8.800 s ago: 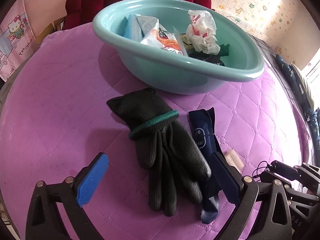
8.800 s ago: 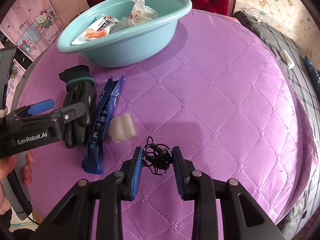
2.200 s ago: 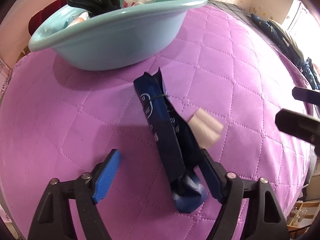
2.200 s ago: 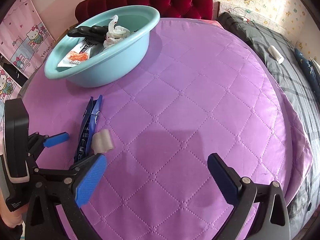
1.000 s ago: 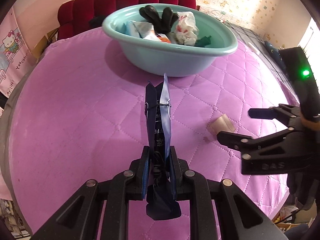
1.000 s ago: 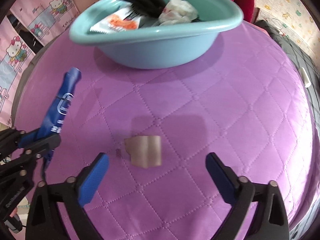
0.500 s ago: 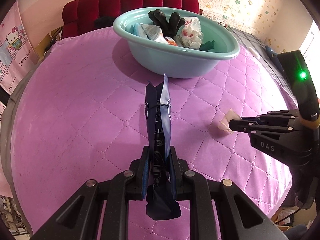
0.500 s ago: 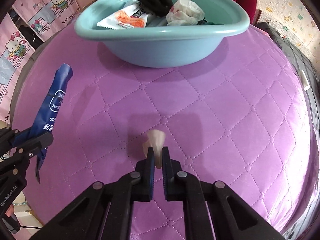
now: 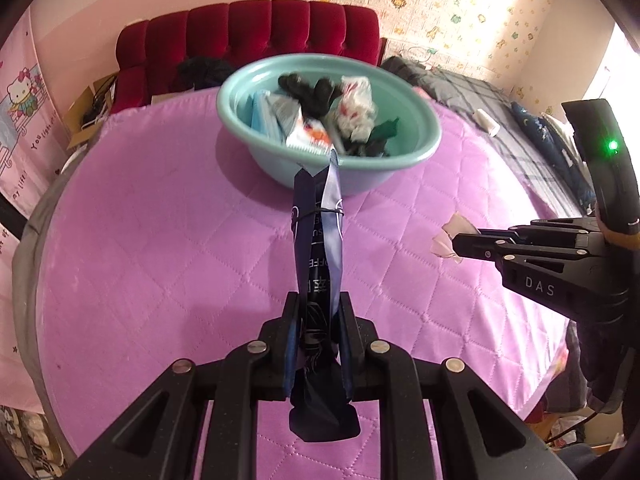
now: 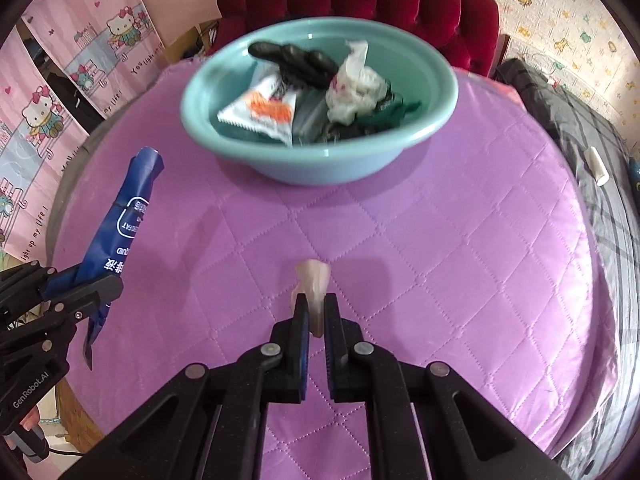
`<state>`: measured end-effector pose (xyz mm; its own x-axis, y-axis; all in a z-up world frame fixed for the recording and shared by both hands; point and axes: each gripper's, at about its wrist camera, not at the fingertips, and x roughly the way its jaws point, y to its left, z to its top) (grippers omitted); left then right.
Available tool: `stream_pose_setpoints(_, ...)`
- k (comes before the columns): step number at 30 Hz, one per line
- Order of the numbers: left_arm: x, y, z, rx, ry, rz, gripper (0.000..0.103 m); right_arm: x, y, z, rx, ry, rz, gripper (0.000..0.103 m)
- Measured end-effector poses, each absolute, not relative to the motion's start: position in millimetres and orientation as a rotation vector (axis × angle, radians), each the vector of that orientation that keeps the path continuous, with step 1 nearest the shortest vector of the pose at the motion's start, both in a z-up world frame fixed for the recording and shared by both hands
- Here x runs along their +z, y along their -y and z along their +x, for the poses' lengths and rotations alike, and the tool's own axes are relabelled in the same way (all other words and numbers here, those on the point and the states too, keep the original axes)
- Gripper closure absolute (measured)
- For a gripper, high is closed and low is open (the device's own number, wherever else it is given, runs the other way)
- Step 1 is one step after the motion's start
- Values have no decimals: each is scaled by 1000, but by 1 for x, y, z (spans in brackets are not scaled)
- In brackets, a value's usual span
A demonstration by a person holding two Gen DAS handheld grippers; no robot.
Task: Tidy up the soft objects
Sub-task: 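Carry navy packet and beige piece into the teal basin and open both grippers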
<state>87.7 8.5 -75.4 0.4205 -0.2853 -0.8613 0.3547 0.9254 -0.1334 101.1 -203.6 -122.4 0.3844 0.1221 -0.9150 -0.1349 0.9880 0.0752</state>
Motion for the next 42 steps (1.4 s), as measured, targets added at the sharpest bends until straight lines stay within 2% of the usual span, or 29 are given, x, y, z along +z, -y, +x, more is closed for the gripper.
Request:
stream_pose_setpoints(11,-35,10,110,-448,-1022,110,84,-82,197,116,184,-1096,-15,98)
stream_pose_setpoints(20,-22,28,155,-473,-1011,130,84,-61,200,158,190,-1064,-1,98)
stream_pose_setpoints(31,-27,53,223,-483,-1013,121,84,-52,210,221,171,-1042,24,98)
stream_pose_setpoints(42,-45,75,267,-472,-1014,152,84,-69,217,268,146,-1058,40,98)
